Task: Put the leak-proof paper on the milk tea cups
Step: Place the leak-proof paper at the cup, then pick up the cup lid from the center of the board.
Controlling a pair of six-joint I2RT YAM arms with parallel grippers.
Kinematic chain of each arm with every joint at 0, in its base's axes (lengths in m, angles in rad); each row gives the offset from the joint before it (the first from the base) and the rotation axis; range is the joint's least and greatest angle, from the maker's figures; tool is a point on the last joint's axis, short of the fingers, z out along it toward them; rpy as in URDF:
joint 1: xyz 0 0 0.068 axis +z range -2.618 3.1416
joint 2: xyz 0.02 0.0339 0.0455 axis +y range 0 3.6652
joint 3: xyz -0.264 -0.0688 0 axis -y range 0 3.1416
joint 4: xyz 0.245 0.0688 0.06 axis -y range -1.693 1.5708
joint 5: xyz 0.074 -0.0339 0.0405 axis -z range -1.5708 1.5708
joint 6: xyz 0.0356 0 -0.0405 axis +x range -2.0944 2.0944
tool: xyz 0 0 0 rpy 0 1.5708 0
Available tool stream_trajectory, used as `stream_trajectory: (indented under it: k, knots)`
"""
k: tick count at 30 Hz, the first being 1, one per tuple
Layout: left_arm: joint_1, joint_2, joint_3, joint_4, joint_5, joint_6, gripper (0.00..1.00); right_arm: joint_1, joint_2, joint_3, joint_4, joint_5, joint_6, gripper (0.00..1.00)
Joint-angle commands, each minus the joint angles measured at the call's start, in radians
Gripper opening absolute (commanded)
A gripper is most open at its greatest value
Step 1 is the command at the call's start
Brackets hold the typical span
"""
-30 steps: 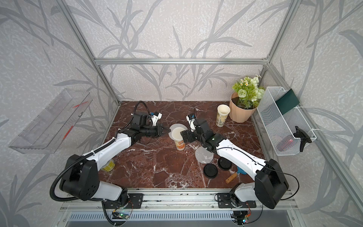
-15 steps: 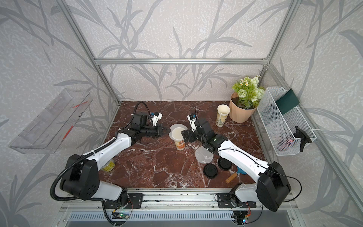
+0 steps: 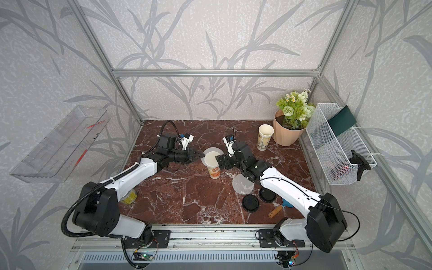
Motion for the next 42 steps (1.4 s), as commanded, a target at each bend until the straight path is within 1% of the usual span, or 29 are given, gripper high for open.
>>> stream_trajectory:
  k: [1,6,7,8,9,10,12,13,14,16,18,19,20,21,22,24,26,28,31,35,40,42]
  knots:
    - [0.011,-0.013,0.026,-0.007,0.009,0.01,0.3,0.002,-0.031,-0.001,-0.013,0.009,-0.01,0.95]
    - [0.025,-0.025,0.023,-0.014,0.005,0.01,0.45,0.001,-0.04,0.018,-0.044,0.02,-0.01,0.94]
    - [0.028,-0.029,0.023,-0.016,0.005,0.01,0.52,0.002,-0.043,0.024,-0.057,0.025,-0.01,0.95]
    - [0.031,-0.032,0.022,-0.016,0.007,0.009,0.66,0.001,-0.049,0.033,-0.081,0.03,-0.009,0.95]
    - [0.034,-0.037,0.02,-0.018,0.009,0.01,0.73,0.002,-0.058,0.042,-0.112,0.037,-0.01,0.95]
    - [0.037,-0.042,0.018,-0.018,0.007,0.011,0.74,0.002,-0.073,0.047,-0.146,0.055,-0.007,0.96]
    - [0.046,-0.059,0.007,-0.013,0.003,0.009,0.79,0.004,-0.135,0.025,-0.211,0.107,0.007,0.99]
    - [0.05,-0.068,0.001,-0.012,0.001,0.009,0.82,0.004,-0.17,0.005,-0.241,0.115,0.011,0.99]
    - [0.058,-0.078,-0.008,-0.009,-0.001,0.006,0.89,0.004,-0.214,-0.027,-0.277,0.146,0.03,0.99]
    - [0.069,-0.101,-0.024,-0.004,-0.015,0.004,0.99,0.01,-0.306,-0.104,-0.328,0.156,0.069,0.99]
    - [0.077,-0.129,-0.042,0.002,-0.053,0.005,0.99,0.031,-0.401,-0.202,-0.371,0.168,0.119,0.99]
    - [0.078,-0.141,-0.049,-0.002,-0.077,0.009,0.99,0.046,-0.423,-0.228,-0.414,0.199,0.158,0.99]
    - [0.08,-0.156,-0.052,-0.018,-0.105,0.018,0.99,0.075,-0.432,-0.246,-0.481,0.265,0.201,0.99]
    - [0.082,-0.171,-0.055,-0.036,-0.133,0.033,0.99,0.113,-0.429,-0.255,-0.549,0.338,0.247,0.99]
    - [0.082,-0.186,-0.057,-0.048,-0.155,0.045,0.99,0.145,-0.419,-0.26,-0.597,0.376,0.285,0.99]
    - [0.082,-0.218,-0.065,-0.07,-0.198,0.069,0.99,0.193,-0.403,-0.272,-0.68,0.408,0.369,1.0]
    - [0.082,-0.248,-0.075,-0.081,-0.226,0.081,0.99,0.224,-0.394,-0.306,-0.714,0.425,0.445,0.99]
    - [0.082,-0.272,-0.087,-0.079,-0.243,0.092,0.99,0.234,-0.391,-0.357,-0.684,0.41,0.486,0.98]
    - [0.082,-0.291,-0.1,-0.087,-0.267,0.112,0.99,0.235,-0.384,-0.43,-0.609,0.346,0.51,0.96]
    - [0.082,-0.299,-0.103,-0.089,-0.28,0.133,0.99,0.235,-0.388,-0.528,-0.441,0.274,0.514,0.96]
    - [0.082,-0.314,-0.11,-0.092,-0.286,0.148,0.99,0.235,-0.372,-0.57,-0.386,0.27,0.55,0.94]
    - [0.082,-0.325,-0.119,-0.09,-0.3,0.153,0.99,0.235,-0.368,-0.581,-0.366,0.268,0.557,0.91]
